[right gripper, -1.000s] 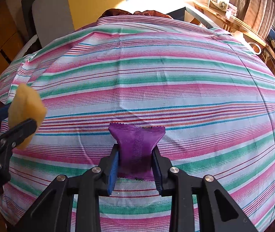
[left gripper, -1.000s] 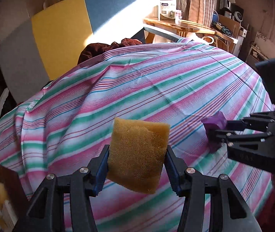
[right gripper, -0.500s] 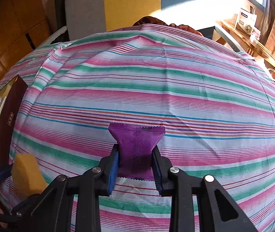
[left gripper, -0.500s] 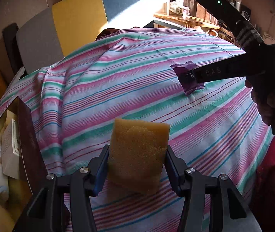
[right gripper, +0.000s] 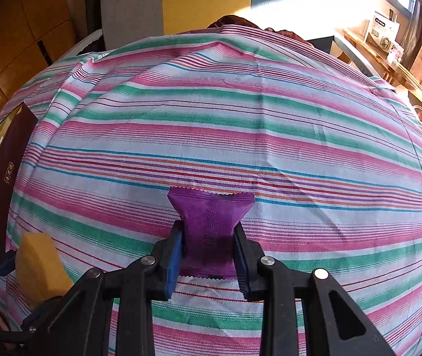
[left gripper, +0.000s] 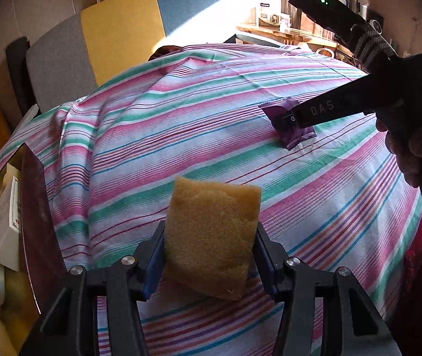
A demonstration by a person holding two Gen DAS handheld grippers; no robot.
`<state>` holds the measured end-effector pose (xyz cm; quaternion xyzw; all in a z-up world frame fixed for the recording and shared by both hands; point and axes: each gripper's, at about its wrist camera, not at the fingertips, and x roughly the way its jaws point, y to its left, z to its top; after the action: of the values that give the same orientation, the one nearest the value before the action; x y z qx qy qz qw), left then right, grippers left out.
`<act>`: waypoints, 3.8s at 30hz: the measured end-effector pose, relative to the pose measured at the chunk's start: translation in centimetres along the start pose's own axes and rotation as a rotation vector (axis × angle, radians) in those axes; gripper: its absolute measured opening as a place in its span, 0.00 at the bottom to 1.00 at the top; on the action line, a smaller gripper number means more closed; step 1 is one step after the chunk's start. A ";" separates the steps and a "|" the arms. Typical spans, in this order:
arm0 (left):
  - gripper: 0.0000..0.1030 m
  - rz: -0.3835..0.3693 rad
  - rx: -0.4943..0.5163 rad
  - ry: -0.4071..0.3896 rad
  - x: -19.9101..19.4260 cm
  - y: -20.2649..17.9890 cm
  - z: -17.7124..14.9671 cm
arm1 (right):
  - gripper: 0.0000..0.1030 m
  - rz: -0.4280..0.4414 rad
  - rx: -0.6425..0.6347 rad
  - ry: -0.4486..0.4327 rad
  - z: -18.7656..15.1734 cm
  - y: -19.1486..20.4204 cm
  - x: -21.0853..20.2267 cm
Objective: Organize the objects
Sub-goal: 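Lift the yellow sponge with the left tool while the right tool lifts the purple pouch, then lower the sponge into the tray with the left tool while the right tool lowers the pouch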
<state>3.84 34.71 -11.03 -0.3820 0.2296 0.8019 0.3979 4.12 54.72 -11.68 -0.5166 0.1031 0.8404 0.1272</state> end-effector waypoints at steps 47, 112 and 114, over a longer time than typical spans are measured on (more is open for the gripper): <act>0.51 0.082 -0.287 -0.201 -15.4 13.6 -4.5 | 0.34 -0.187 -0.014 -0.018 -1.0 3.2 0.4; 0.52 0.097 -0.645 -0.175 -17.0 24.5 -13.0 | 0.38 0.195 -0.321 -0.007 -3.3 32.0 -3.4; 0.52 0.093 -0.635 -0.173 -16.6 24.2 -12.4 | 0.38 0.196 -0.313 -0.030 -3.3 32.0 -3.7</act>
<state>-4.01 4.66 -3.72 -0.4064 -0.0492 0.8802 0.2400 -1.72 23.03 -8.48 -0.5052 0.0188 0.8621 -0.0356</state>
